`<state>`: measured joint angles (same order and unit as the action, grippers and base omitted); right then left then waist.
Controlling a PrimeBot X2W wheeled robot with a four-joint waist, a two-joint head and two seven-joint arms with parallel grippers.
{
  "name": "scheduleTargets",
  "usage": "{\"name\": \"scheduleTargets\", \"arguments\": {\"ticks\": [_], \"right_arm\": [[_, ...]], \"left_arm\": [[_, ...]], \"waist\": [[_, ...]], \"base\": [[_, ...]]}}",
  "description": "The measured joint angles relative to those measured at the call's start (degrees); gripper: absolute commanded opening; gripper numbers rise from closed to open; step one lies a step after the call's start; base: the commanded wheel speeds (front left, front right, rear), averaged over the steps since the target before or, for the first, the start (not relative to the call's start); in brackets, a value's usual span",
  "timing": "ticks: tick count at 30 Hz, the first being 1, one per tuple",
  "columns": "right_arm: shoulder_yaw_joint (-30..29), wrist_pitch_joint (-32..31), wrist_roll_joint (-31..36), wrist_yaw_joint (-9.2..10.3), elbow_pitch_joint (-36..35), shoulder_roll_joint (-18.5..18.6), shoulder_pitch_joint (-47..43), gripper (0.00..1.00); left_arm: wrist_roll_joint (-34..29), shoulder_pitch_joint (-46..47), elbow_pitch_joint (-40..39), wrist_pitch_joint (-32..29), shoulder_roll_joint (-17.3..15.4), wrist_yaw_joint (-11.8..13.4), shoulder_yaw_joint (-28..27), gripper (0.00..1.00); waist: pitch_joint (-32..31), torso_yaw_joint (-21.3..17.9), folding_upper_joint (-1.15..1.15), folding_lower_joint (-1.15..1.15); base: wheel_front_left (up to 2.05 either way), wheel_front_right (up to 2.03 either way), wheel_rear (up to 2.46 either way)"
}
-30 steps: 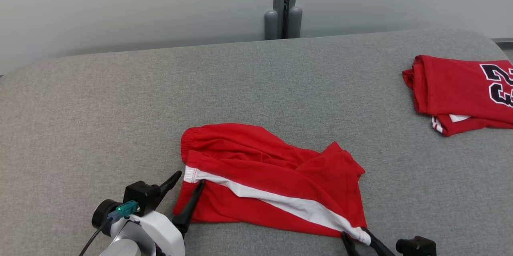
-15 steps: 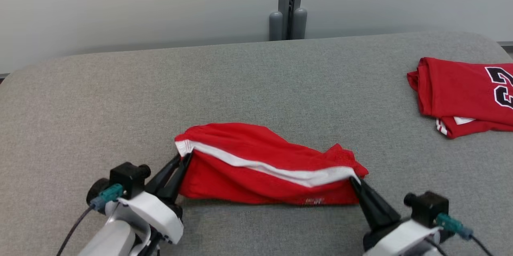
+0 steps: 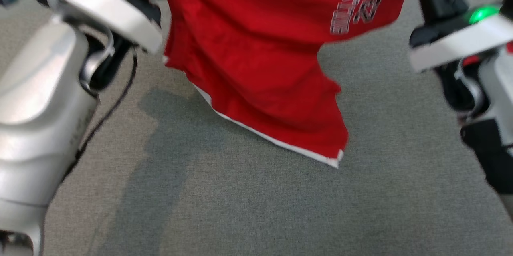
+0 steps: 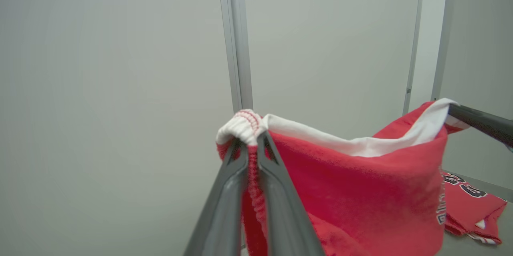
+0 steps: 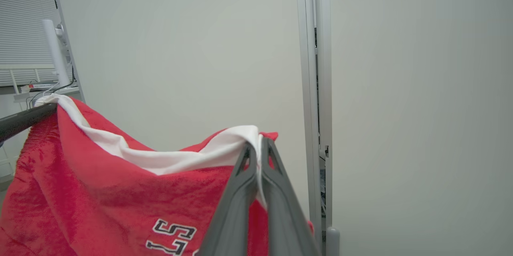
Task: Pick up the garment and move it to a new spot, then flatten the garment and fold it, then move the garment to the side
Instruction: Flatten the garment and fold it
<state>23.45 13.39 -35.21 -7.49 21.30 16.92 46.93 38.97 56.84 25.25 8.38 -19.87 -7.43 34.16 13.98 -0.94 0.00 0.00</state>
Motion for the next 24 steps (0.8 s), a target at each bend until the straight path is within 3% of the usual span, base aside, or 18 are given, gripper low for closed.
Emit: {"name": "scheduleTargets", "arguments": {"ticks": [8,14,24], "right_arm": [[-1.4,-4.65,-6.01,0.0,7.94,1.18,26.58,0.0],[-2.15,-4.95,-6.6,0.0,16.86,2.08,41.59,0.0],[2.27,-2.12,-6.9,-0.01,25.01,2.18,51.07,0.0]], "left_arm": [[2.02,24.65,5.99,-3.37,0.92,0.0,2.03,0.0],[4.16,38.12,12.25,-2.79,2.0,-0.01,4.01,0.0],[7.53,46.72,19.79,0.19,2.89,-0.01,10.24,0.0]], "waist": [[9.32,-0.09,0.0,0.0],[15.18,-0.69,0.0,0.0],[21.31,-2.24,0.0,0.0]], "base": [[0.0,0.0,0.0],[0.0,0.0,0.0],[0.0,0.0,0.0]]}}
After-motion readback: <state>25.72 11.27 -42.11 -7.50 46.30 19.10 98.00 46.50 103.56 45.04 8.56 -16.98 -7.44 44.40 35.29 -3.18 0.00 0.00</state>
